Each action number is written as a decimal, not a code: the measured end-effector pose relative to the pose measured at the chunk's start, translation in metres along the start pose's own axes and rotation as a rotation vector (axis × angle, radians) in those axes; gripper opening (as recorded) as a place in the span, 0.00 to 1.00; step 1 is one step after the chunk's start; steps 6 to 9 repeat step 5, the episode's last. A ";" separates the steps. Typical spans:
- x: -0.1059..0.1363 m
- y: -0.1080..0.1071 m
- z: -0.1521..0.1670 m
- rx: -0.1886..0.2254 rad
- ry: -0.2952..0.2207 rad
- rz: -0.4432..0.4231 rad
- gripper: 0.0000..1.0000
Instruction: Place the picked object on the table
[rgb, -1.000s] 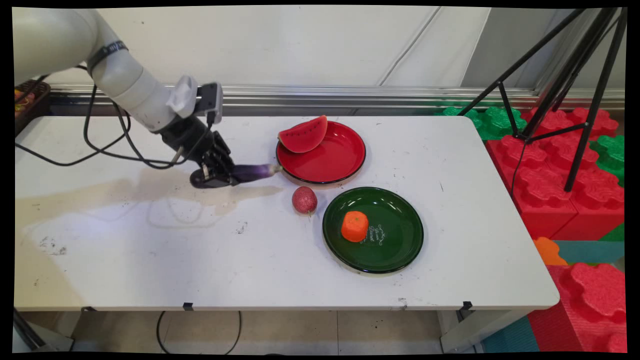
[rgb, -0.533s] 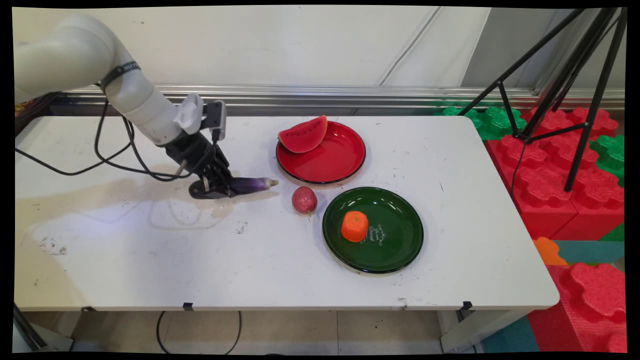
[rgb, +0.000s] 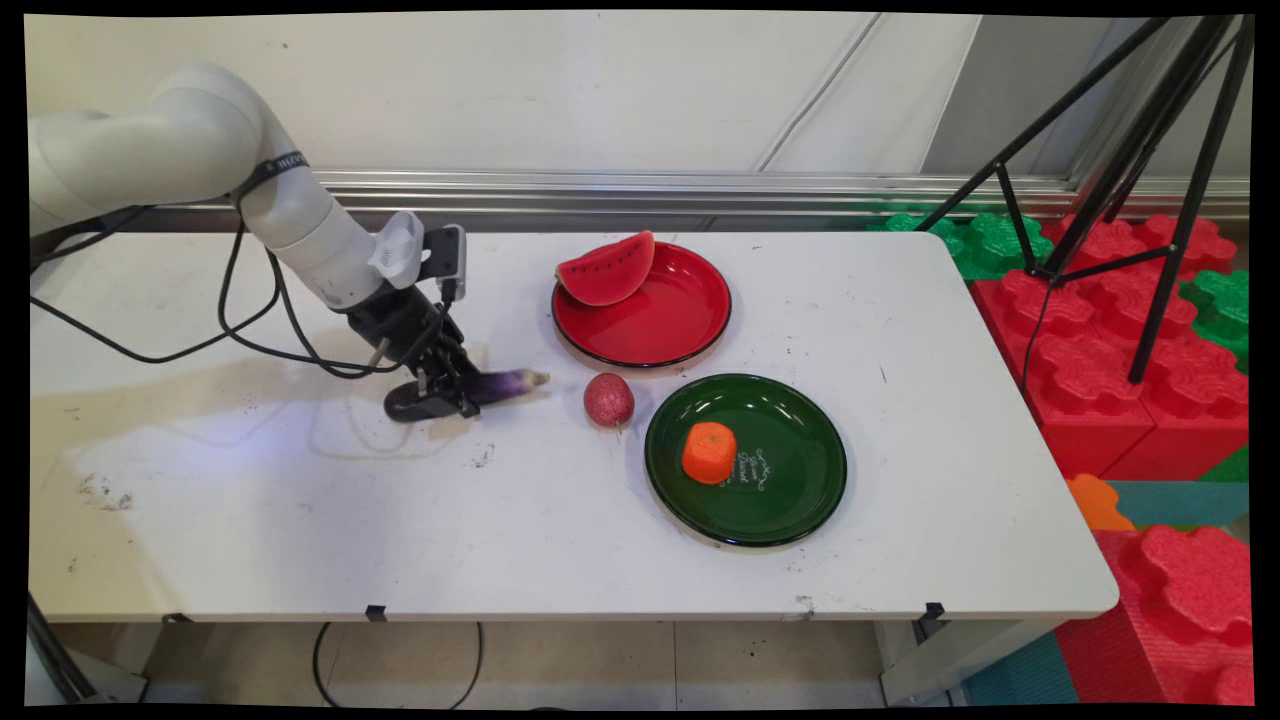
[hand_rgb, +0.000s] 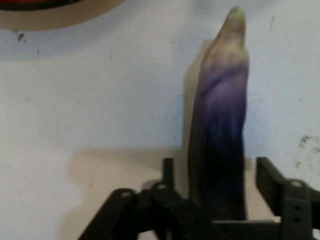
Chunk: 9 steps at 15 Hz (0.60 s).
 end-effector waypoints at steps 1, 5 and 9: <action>0.000 0.000 0.002 -0.001 0.000 -0.001 1.00; -0.001 -0.002 0.004 -0.006 0.008 -0.005 1.00; -0.001 -0.002 0.004 -0.006 0.008 -0.005 1.00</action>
